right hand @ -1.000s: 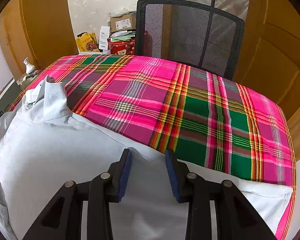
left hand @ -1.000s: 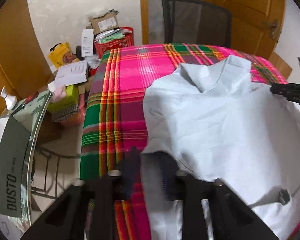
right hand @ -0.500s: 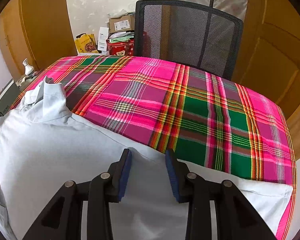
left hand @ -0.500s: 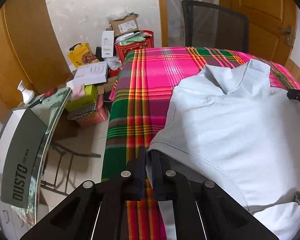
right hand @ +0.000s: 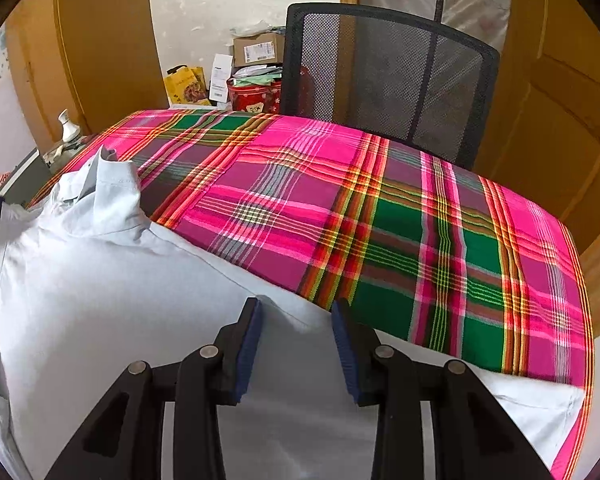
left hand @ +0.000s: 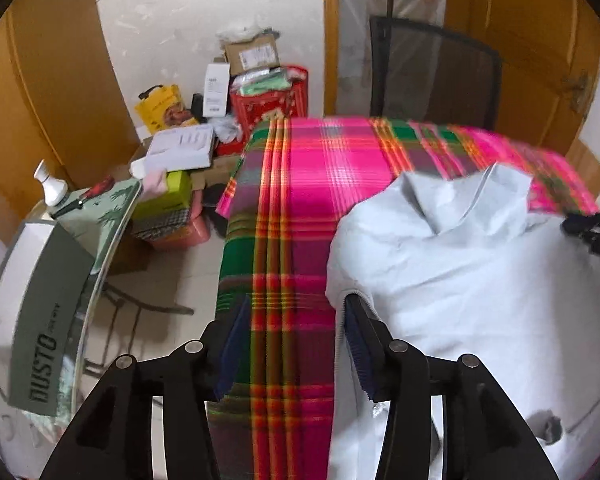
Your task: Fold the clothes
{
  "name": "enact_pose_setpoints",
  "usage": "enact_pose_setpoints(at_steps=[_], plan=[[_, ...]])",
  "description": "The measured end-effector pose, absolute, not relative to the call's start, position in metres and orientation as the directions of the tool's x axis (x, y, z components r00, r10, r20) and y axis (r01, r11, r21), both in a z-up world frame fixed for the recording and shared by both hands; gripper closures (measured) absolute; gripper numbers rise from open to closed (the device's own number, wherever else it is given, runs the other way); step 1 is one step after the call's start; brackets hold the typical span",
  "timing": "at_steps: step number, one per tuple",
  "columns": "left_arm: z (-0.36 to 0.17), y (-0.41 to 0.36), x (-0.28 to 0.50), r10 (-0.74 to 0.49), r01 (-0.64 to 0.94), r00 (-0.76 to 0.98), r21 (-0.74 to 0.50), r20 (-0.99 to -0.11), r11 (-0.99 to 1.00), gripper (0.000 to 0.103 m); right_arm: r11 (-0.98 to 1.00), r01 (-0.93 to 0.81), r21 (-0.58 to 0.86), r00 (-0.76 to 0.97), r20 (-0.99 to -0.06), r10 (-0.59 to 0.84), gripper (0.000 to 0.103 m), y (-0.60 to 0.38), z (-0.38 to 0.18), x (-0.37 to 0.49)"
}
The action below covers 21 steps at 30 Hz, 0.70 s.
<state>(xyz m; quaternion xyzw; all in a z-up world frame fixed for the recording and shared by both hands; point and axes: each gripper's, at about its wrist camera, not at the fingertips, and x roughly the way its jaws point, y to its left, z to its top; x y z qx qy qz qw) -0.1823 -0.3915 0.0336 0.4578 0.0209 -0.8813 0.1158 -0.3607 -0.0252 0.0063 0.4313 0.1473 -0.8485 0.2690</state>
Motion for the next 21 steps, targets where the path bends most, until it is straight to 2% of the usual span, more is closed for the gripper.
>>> enact_pose_setpoints(at_steps=[3, 7, 11, 17, 21], plan=[[0.020, -0.398, -0.179, -0.229, 0.244, -0.484, 0.121, -0.844, -0.962, 0.052, -0.816, 0.577, -0.013, -0.487, -0.808, -0.331, 0.060, -0.023, 0.006, -0.361], [0.010, -0.419, -0.160, -0.193, 0.293, -0.472, 0.054, -0.860, -0.954, 0.046, -0.822, 0.570, -0.009, -0.498, -0.800, -0.336, 0.059, -0.022, 0.005, -0.359], [0.009, -0.417, -0.156, -0.202, 0.281, -0.469, 0.071, -0.860, -0.957, 0.039, -0.826, 0.564, -0.009, -0.500, -0.800, -0.333, 0.058, -0.022, 0.005, -0.358], [0.004, -0.442, -0.150, -0.060, 0.282, -0.487, -0.092, -0.871, -0.955, 0.038, -0.834, 0.551, -0.012, -0.506, -0.800, -0.322, 0.058, -0.023, 0.006, -0.358], [0.003, -0.460, -0.128, -0.088, 0.338, -0.471, -0.088, -0.878, -0.937, 0.038, -0.833, 0.553, -0.013, -0.503, -0.803, -0.321, 0.057, -0.023, 0.007, -0.359]])
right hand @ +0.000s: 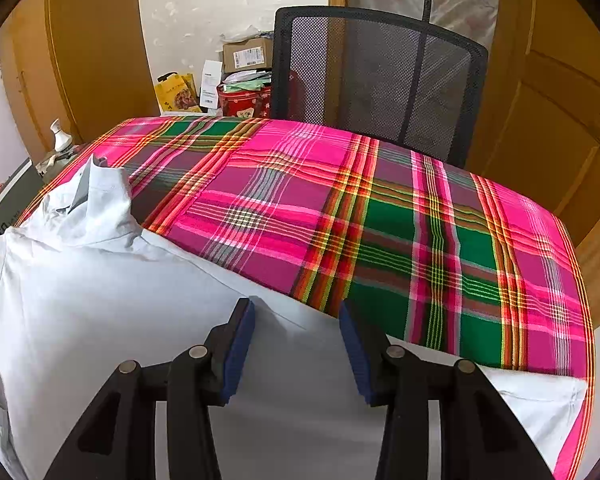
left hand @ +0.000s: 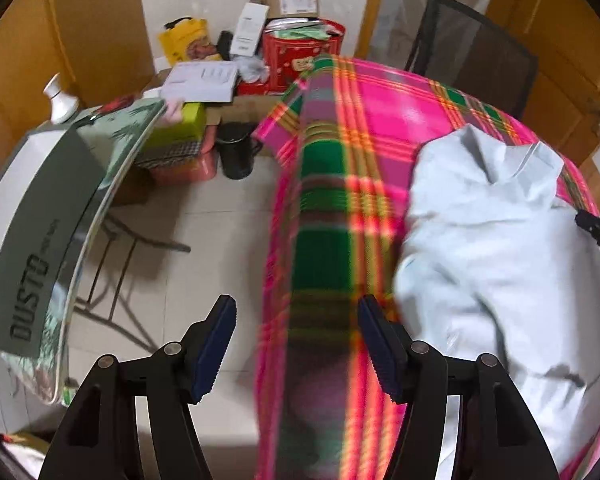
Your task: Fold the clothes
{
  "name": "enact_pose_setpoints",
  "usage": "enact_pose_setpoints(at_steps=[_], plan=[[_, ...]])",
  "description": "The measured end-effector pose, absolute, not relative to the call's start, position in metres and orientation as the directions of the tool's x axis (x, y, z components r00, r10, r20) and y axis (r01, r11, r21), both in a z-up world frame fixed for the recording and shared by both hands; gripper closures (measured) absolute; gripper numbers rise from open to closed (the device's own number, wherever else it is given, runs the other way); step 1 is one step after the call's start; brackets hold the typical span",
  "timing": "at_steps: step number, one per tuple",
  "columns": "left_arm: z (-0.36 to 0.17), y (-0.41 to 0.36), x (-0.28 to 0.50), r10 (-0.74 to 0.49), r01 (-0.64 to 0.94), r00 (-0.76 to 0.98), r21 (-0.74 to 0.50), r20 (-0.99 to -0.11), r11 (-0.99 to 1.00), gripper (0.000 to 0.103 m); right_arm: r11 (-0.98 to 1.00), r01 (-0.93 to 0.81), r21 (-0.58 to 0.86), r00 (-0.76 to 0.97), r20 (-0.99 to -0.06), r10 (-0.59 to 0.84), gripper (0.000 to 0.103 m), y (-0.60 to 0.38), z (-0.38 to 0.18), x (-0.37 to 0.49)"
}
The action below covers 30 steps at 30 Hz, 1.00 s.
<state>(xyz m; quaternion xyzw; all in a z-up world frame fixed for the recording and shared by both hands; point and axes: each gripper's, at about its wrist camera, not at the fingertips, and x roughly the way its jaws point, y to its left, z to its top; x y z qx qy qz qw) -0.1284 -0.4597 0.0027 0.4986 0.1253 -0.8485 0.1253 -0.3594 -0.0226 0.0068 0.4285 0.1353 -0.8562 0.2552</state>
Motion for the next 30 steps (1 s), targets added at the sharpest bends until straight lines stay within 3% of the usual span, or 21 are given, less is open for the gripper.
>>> enact_pose_setpoints(at_steps=[5, 19, 30], plan=[[0.025, -0.472, -0.127, -0.034, 0.390, -0.538, -0.213, -0.842, -0.896, 0.038, -0.828, 0.560, -0.010, -0.502, -0.800, -0.329, 0.057, -0.022, 0.006, -0.360], [0.019, -0.393, -0.233, 0.011, 0.153, -0.538, -0.110, -0.843, -0.982, 0.038, -0.783, 0.622, -0.008, -0.488, -0.786, -0.380, 0.057, -0.020, 0.004, -0.352], [-0.001, -0.382, -0.248, -0.031, 0.125, -0.510, -0.039, -0.859, -0.991, 0.038, -0.777, 0.630, -0.024, -0.497, -0.781, -0.379, 0.060, -0.022, 0.002, -0.347]])
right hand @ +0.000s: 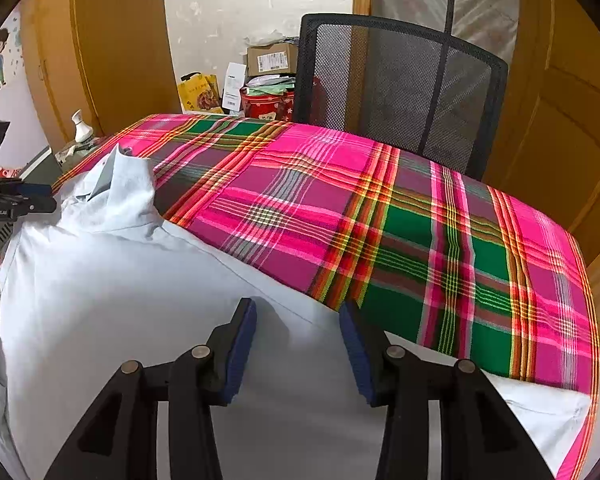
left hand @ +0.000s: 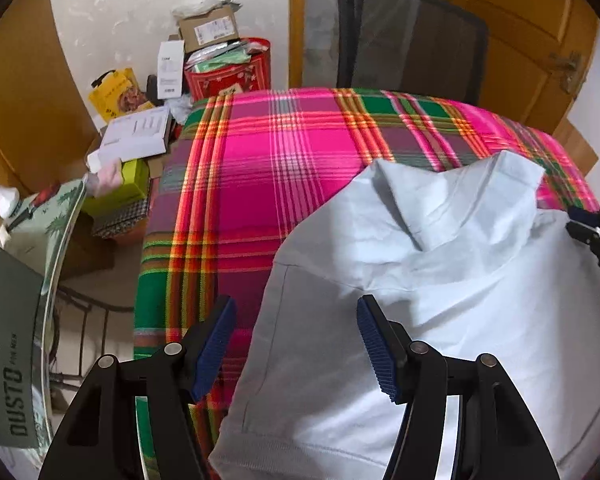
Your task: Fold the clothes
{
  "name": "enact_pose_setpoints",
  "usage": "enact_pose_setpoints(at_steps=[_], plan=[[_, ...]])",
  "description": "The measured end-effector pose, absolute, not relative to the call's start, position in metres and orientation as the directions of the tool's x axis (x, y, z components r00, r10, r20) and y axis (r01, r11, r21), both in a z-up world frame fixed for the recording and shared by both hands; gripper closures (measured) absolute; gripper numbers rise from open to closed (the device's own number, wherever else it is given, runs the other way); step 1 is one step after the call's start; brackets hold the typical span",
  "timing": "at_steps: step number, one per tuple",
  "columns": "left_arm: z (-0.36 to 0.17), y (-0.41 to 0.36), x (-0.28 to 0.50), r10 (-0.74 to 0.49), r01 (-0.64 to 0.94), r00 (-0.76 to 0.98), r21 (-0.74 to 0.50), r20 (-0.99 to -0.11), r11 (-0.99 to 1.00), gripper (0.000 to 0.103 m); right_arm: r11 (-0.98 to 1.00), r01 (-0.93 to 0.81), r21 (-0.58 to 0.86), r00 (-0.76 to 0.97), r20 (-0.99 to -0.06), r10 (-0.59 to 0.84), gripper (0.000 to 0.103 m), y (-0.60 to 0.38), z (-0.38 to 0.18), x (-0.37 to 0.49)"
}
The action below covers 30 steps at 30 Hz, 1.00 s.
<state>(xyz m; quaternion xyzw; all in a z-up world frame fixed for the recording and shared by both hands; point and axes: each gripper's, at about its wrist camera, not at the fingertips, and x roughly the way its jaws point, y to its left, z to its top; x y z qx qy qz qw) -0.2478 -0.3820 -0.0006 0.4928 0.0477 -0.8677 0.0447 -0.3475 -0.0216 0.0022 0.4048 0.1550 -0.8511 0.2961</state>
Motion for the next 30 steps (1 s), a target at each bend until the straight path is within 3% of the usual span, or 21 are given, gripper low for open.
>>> enact_pose_setpoints(at_steps=[3, 5, 8, 9, 12, 15, 17, 22, 24, 25, 27, 28, 30], plan=[[-0.001, -0.378, -0.251, 0.001, 0.129, -0.531, -0.082, -0.847, -0.988, 0.040, -0.754, 0.651, -0.090, -0.520, -0.776, -0.356, 0.064, -0.027, 0.003, -0.341], [-0.002, -0.369, -0.253, 0.000, 0.102, -0.534, -0.064, -0.846, -0.993, 0.042, -0.719, 0.685, -0.113, -0.510, -0.779, -0.364, 0.087, -0.034, 0.003, -0.335], [-0.001, -0.359, -0.254, 0.002, 0.061, -0.540, -0.042, -0.841, -0.997, 0.067, -0.693, 0.709, -0.133, -0.503, -0.785, -0.363, 0.101, -0.041, 0.003, -0.329], [-0.001, -0.357, -0.254, 0.010, 0.052, -0.543, -0.046, -0.840, -0.998, 0.071, -0.685, 0.715, -0.141, -0.502, -0.786, -0.362, 0.101, -0.044, 0.003, -0.327], [-0.001, -0.360, -0.255, 0.022, 0.065, -0.541, -0.068, -0.840, -0.996, 0.071, -0.678, 0.723, -0.136, -0.490, -0.792, -0.364, 0.101, -0.043, 0.003, -0.328], [-0.001, -0.363, -0.255, 0.031, 0.071, -0.546, -0.083, -0.837, -0.994, 0.070, -0.692, 0.709, -0.139, -0.502, -0.788, -0.356, 0.083, -0.038, 0.005, -0.331], [-0.001, -0.365, -0.255, 0.035, 0.076, -0.548, -0.091, -0.836, -0.993, 0.069, -0.705, 0.694, -0.147, -0.518, -0.781, -0.348, 0.065, -0.032, 0.005, -0.332], [-0.002, -0.368, -0.257, 0.034, 0.074, -0.546, -0.089, -0.837, -0.993, 0.060, -0.732, 0.681, -0.003, -0.446, -0.795, -0.412, 0.056, -0.019, 0.004, -0.353], [-0.001, -0.374, -0.256, 0.025, 0.109, -0.535, -0.098, -0.844, -0.989, 0.043, -0.727, 0.686, 0.031, -0.425, -0.794, -0.435, 0.055, -0.016, 0.003, -0.359], [-0.001, -0.380, -0.254, 0.039, 0.128, -0.531, -0.126, -0.846, -0.984, 0.040, -0.725, 0.688, 0.026, -0.425, -0.795, -0.432, 0.055, -0.017, 0.003, -0.358], [0.000, -0.392, -0.251, 0.074, 0.160, -0.531, -0.185, -0.844, -0.970, 0.038, -0.722, 0.692, 0.016, -0.426, -0.798, -0.426, 0.059, -0.020, 0.004, -0.357], [0.001, -0.398, -0.250, 0.092, 0.173, -0.534, -0.216, -0.840, -0.961, 0.038, -0.715, 0.699, 0.018, -0.421, -0.798, -0.431, 0.068, -0.021, 0.004, -0.356], [0.001, -0.405, -0.249, 0.091, 0.202, -0.543, -0.236, -0.835, -0.951, 0.038, -0.700, 0.714, 0.018, -0.413, -0.797, -0.441, 0.075, -0.024, 0.005, -0.353]])
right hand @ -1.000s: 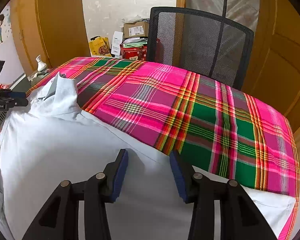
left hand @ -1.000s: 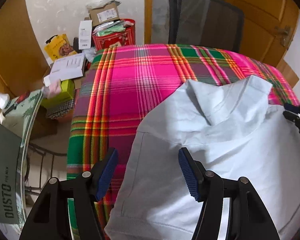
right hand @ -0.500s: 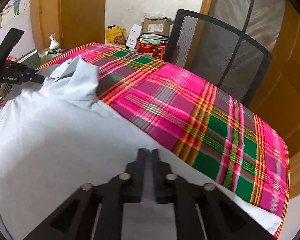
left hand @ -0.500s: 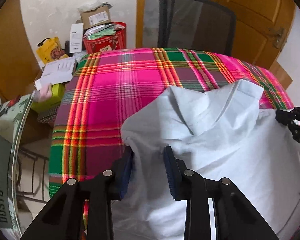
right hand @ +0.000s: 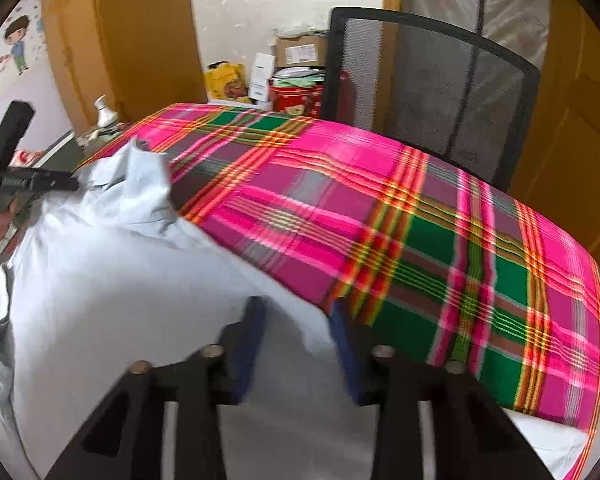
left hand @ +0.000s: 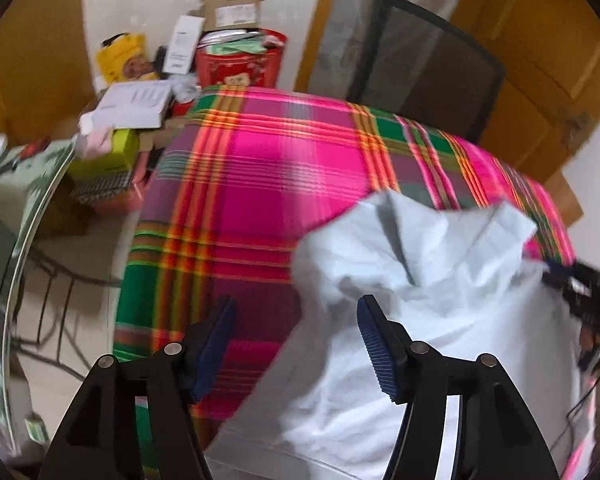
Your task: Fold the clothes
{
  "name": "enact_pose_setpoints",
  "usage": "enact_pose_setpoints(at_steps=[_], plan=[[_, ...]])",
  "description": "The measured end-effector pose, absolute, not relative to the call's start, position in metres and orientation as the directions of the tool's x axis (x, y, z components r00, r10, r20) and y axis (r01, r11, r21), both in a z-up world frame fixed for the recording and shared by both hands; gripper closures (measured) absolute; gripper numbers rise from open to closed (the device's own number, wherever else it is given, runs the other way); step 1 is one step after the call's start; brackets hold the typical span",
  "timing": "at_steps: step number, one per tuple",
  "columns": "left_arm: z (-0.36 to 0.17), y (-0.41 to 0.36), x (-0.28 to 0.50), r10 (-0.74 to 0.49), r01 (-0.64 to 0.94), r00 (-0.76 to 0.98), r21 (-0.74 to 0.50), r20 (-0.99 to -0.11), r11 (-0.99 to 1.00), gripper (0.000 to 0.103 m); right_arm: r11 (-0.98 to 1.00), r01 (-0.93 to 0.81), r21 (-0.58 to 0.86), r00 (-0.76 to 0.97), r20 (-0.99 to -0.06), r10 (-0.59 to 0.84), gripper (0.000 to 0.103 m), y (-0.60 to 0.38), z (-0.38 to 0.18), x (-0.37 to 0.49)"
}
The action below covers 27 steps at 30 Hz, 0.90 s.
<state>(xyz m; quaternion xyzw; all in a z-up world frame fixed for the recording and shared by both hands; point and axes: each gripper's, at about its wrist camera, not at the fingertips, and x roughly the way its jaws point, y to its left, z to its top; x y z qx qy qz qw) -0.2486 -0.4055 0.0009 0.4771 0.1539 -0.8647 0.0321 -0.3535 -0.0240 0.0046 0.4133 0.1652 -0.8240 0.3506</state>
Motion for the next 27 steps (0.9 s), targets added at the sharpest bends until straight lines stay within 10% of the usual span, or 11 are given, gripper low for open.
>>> enact_pose_setpoints(at_steps=[8, 14, 27], plan=[[-0.001, -0.397, -0.262, 0.071, 0.190, -0.538, -0.203, -0.840, -0.961, 0.040, -0.689, 0.725, 0.005, -0.414, -0.796, -0.441, 0.095, -0.030, 0.005, -0.343], [0.000, -0.384, -0.267, 0.014, 0.165, -0.533, -0.120, -0.846, -0.979, 0.095, -0.693, 0.721, 0.000, -0.424, -0.791, -0.441, 0.096, -0.030, 0.004, -0.344], [0.051, -0.366, -0.234, -0.011, 0.109, -0.627, -0.074, -0.779, -0.991, 0.096, -0.688, 0.722, -0.075, -0.497, -0.747, -0.440, 0.100, -0.024, 0.039, -0.305]])
